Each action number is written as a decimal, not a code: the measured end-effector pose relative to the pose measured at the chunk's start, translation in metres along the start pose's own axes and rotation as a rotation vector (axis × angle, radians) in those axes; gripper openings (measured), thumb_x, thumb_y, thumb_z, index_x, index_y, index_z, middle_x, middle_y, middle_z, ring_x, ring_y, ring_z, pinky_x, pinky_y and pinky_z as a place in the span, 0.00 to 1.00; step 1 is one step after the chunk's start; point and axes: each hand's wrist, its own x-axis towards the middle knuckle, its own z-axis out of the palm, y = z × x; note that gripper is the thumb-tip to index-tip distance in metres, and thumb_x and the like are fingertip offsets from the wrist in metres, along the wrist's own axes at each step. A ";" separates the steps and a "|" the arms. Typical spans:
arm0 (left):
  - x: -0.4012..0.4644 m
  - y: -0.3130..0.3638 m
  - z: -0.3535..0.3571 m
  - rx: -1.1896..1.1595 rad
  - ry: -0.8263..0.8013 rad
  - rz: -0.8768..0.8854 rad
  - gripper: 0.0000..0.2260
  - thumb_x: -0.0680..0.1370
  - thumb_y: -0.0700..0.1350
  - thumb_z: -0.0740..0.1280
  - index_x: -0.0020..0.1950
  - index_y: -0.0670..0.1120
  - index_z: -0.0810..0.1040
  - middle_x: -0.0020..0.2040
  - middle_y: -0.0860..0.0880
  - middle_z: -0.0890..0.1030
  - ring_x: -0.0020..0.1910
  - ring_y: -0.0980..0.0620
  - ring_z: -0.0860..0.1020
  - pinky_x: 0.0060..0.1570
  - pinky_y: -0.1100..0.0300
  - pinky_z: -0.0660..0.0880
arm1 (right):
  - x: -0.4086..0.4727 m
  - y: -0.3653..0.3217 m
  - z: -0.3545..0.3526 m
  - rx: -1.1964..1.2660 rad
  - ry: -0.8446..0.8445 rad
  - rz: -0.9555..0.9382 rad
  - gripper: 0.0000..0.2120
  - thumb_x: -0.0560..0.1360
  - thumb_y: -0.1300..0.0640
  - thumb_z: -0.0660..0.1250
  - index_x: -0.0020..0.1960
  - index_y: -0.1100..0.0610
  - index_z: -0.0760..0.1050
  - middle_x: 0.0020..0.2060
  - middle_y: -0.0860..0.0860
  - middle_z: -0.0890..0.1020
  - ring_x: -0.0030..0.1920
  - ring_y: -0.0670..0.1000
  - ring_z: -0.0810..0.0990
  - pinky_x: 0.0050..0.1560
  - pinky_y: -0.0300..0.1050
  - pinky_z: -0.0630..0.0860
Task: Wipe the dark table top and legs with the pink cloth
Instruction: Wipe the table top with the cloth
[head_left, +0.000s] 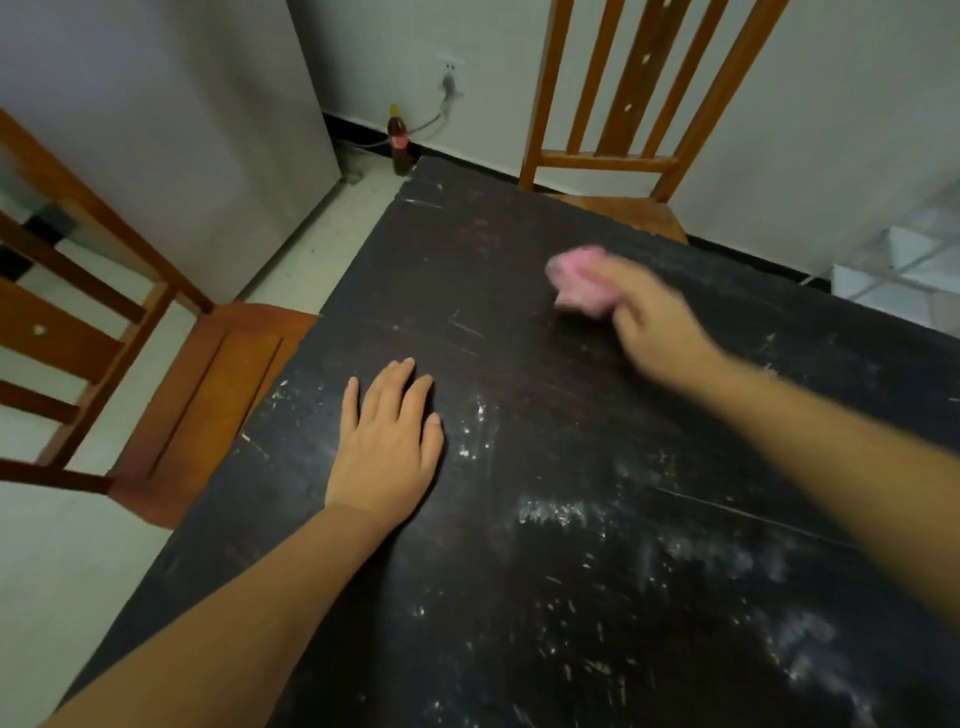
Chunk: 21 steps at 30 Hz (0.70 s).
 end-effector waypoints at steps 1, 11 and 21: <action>-0.001 0.000 0.000 0.002 -0.001 -0.002 0.24 0.77 0.52 0.46 0.67 0.43 0.68 0.71 0.43 0.66 0.72 0.47 0.61 0.71 0.45 0.49 | 0.029 0.010 -0.010 -0.058 0.042 0.079 0.25 0.76 0.70 0.54 0.70 0.55 0.66 0.67 0.49 0.69 0.69 0.46 0.64 0.69 0.38 0.57; 0.000 -0.001 -0.004 -0.192 0.060 -0.043 0.25 0.77 0.51 0.47 0.72 0.42 0.61 0.71 0.44 0.66 0.71 0.49 0.61 0.72 0.50 0.48 | -0.038 -0.044 0.084 -0.125 -0.261 -0.301 0.29 0.71 0.71 0.57 0.70 0.55 0.67 0.73 0.53 0.62 0.74 0.50 0.54 0.73 0.38 0.40; 0.000 -0.042 -0.019 -0.159 0.064 -0.013 0.24 0.78 0.52 0.46 0.69 0.45 0.66 0.70 0.47 0.67 0.70 0.53 0.60 0.71 0.49 0.48 | 0.075 -0.039 0.027 -0.002 0.025 0.027 0.24 0.77 0.69 0.55 0.70 0.54 0.66 0.69 0.52 0.70 0.69 0.46 0.65 0.71 0.43 0.60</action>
